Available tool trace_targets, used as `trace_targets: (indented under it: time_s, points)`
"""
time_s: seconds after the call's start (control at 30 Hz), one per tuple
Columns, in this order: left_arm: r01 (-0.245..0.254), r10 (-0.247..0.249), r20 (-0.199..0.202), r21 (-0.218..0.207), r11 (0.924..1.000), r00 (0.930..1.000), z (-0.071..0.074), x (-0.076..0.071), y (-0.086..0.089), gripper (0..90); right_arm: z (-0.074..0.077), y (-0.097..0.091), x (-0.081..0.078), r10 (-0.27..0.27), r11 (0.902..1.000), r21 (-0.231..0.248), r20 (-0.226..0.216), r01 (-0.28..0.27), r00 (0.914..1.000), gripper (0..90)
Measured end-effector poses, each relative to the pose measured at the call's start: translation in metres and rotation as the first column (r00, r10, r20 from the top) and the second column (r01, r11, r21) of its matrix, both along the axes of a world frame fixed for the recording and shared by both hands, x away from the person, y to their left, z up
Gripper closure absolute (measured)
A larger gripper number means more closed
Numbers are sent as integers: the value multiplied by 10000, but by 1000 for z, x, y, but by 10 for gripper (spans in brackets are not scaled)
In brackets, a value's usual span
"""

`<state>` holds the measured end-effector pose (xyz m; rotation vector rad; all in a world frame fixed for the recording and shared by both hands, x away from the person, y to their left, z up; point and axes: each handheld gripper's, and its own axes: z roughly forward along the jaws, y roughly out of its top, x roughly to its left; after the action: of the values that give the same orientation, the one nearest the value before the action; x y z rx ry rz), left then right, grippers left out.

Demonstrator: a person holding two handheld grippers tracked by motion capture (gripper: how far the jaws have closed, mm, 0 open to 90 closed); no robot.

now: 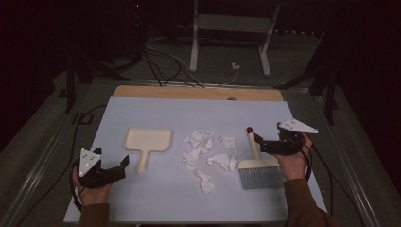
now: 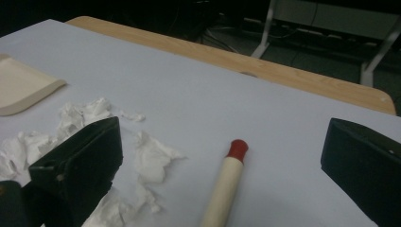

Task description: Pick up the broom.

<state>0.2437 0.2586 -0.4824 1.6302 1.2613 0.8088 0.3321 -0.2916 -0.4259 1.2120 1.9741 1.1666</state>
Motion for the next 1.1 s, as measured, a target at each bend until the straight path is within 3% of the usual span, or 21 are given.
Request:
trace_targets:
  time_s: [0.33,0.57,0.67,0.9,1.1]
  points:
    - [-165,165,2,108,9998,9999,-1,0,0,6,-4,8,26,-309,9994,-193,-873,294,9957,2]
    - [-197,198,-22,114,9997,9998,-2,1,0,5,-17,13,45,-708,9971,-394,-1561,654,9852,3]
    - [-270,269,21,104,9996,9996,-2,2,0,5,-25,13,54,-1164,9931,-322,-1768,1125,9773,6]
    - [-274,274,6,75,9996,9996,-2,2,0,5,-37,16,65,-1304,9913,-461,-2317,1230,9640,14]
    - [-264,264,9,29,9996,9997,-2,2,0,5,-51,21,73,-1309,9897,-959,-3016,1066,9444,162]
